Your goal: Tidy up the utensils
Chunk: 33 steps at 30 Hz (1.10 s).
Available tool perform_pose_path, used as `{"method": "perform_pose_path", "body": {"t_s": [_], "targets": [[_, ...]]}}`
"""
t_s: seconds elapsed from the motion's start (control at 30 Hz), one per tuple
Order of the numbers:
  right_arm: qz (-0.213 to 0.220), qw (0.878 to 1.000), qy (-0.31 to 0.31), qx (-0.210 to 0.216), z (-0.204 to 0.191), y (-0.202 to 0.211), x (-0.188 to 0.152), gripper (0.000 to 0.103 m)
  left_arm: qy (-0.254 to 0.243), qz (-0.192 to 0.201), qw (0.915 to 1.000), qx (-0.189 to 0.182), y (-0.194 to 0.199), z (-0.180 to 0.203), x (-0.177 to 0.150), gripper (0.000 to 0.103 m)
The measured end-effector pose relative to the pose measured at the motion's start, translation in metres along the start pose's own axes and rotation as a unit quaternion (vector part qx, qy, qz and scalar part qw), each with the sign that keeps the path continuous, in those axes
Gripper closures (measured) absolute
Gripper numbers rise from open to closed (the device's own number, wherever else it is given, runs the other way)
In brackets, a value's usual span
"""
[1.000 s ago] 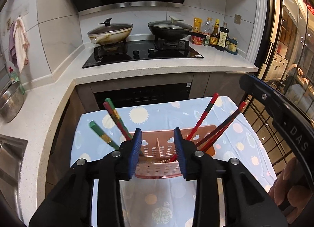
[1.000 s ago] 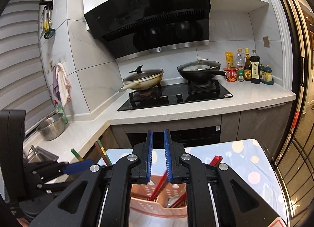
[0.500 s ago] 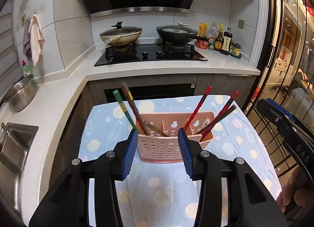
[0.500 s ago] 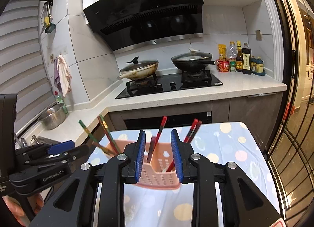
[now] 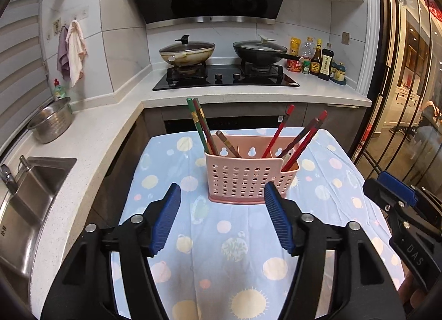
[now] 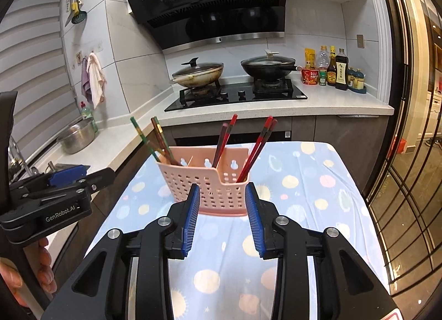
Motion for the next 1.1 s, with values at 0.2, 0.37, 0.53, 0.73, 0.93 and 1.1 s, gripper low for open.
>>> {"method": "perform_pose_path", "body": {"t_s": [0.2, 0.37, 0.53, 0.73, 0.93, 1.1], "targets": [[-0.009, 1.000, 0.008, -0.011, -0.002, 0.020, -0.018, 0.065, 0.004, 0.001, 1.0000, -0.003, 0.017, 0.004, -0.015, 0.042], [-0.017, 1.000, 0.012, -0.014, -0.003, 0.034, -0.032, 0.052, 0.006, 0.004, 1.0000, 0.004, 0.028, 0.005, -0.027, 0.031], [-0.021, 1.000, 0.013, -0.019, -0.003, 0.042, -0.043, 0.040, 0.005, 0.004, 0.9999, 0.011, 0.037, 0.006, -0.039, 0.021], [-0.025, 0.999, 0.020, -0.026, -0.009, 0.049, -0.054, 0.029, 0.006, 0.002, 0.9998, 0.018, 0.042, 0.008, -0.049, 0.014], [-0.026, 0.998, 0.033, -0.038, -0.011, 0.052, -0.061, 0.019, 0.010, -0.007, 0.9996, 0.026, 0.042, 0.005, -0.059, 0.007], [-0.023, 0.998, 0.032, -0.048, -0.007, 0.053, -0.064, 0.007, 0.013, -0.020, 0.9992, 0.032, 0.038, 0.002, -0.068, 0.007]]}}
Point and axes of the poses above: each gripper's, at about its wrist camera, not at the fingertips, and y roughly against the way its jaws point, z to its right, x to its top, the point moved 9 cm from there along -y, roughly the way its jaws point, and after that the axes turned 1 degree about -x, right-handed, at the moved point
